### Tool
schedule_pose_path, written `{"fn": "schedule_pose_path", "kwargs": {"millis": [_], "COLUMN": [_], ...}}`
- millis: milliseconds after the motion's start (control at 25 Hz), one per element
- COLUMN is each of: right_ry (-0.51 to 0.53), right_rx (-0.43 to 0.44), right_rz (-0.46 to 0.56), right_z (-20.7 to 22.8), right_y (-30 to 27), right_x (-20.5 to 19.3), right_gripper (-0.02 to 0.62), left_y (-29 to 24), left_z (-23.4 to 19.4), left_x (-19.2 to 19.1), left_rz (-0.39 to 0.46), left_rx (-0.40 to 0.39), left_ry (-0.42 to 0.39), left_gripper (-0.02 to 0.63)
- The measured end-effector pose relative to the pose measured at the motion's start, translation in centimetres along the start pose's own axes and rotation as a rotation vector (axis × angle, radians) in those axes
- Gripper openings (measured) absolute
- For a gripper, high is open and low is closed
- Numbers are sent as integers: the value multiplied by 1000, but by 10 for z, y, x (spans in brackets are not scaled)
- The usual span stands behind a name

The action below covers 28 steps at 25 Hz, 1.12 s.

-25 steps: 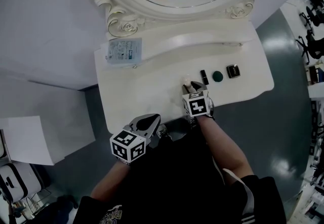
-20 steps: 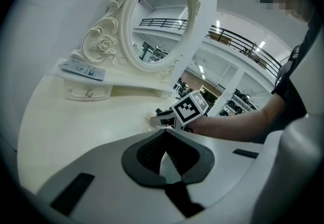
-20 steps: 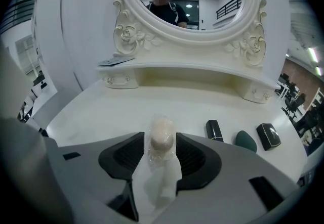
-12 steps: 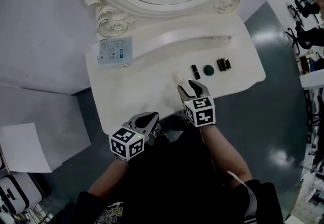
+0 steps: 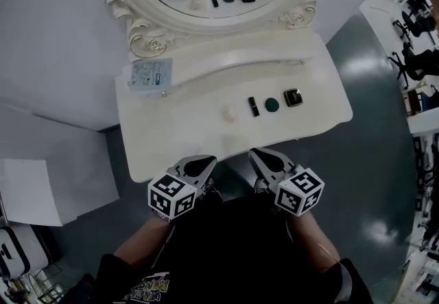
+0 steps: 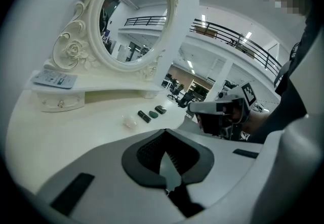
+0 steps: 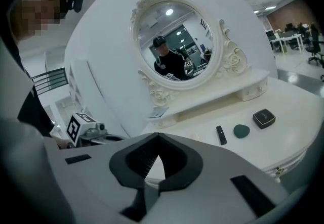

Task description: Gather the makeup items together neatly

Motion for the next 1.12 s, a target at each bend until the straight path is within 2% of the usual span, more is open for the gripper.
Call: {"fn": "schedule_pose_path", "kwargs": {"millis": [320,760,920,1120], "right_ry": [70,124,120,98], "right_rx": [119,266,289,300], "right_rz": [-78,-120,-148,-146], "right_z": [33,92,101,107], "right_y": [71,154,175,184], "right_x": [6,8,2,-4], "right_gripper": [29,29,29,29], "left_y": [-46,-114,-124,-120], "left_z": [81,192,218,229], "left_x": [11,12,5,-3], "left_rz": [58,150,154,168], "left_rx": [77,195,216,248], "left_ry": [70,95,118,156], "left_gripper": [8,8,8,8]}}
Point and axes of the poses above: the fingertips, and each gripper's own axes: y backward along the fingers, z to its right, x out of its top, the point moved 7 cm from there along y, backward along the fingers, and after that the axes turned 4 degrees about -y, right-handed, at the moved point
